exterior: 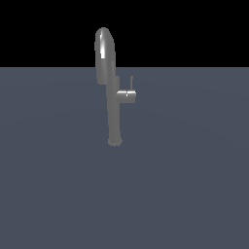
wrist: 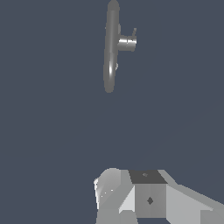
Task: Turn on the faucet by rotating a designated handle.
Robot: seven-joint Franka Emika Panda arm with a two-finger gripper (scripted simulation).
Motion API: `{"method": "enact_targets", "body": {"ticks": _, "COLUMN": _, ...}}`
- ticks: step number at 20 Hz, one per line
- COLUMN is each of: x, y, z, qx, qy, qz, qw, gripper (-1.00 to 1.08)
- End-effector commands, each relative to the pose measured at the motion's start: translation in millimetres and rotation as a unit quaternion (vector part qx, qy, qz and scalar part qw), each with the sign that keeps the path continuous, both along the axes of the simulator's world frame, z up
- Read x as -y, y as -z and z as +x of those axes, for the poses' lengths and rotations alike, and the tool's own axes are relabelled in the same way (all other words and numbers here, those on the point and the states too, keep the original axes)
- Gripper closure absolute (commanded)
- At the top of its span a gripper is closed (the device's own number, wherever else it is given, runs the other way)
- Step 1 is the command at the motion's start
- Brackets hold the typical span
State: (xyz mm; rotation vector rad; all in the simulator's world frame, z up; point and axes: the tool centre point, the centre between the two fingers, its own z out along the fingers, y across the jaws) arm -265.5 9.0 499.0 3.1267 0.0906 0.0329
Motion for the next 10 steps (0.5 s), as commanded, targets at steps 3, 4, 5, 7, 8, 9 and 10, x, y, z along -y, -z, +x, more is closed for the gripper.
{"method": "enact_targets", "body": {"ticks": 3, "x": -0.1, "y": 0.0, "z": 0.5, "qx": -0.001, "qy": 0.001, "qz": 0.001, "qw": 1.0000, "gripper": 1.08}}
{"method": "enact_targets", "body": {"ticks": 4, "x": -0.3, "y": 0.0, "z": 1.1, "qx": -0.002, "qy": 0.002, "qz": 0.001, "qw": 1.0000, "gripper": 1.08}}
{"method": "enact_targets", "body": {"ticks": 5, "x": -0.5, "y": 0.0, "z": 2.0, "qx": -0.003, "qy": 0.003, "qz": 0.003, "qw": 1.0000, "gripper": 1.08}}
{"method": "enact_targets", "body": {"ticks": 7, "x": -1.1, "y": 0.1, "z": 4.5, "qx": -0.006, "qy": 0.006, "qz": 0.006, "qw": 0.9999, "gripper": 1.08}}
{"method": "enact_targets", "body": {"ticks": 8, "x": -1.5, "y": 0.1, "z": 6.1, "qx": -0.009, "qy": 0.009, "qz": 0.008, "qw": 0.9999, "gripper": 1.08}}
{"method": "enact_targets", "body": {"ticks": 9, "x": -1.9, "y": 0.2, "z": 8.0, "qx": -0.011, "qy": 0.011, "qz": 0.011, "qw": 0.9998, "gripper": 1.08}}
{"method": "enact_targets", "body": {"ticks": 10, "x": -2.4, "y": 0.2, "z": 10.2, "qx": -0.014, "qy": 0.014, "qz": 0.014, "qw": 0.9997, "gripper": 1.08}}
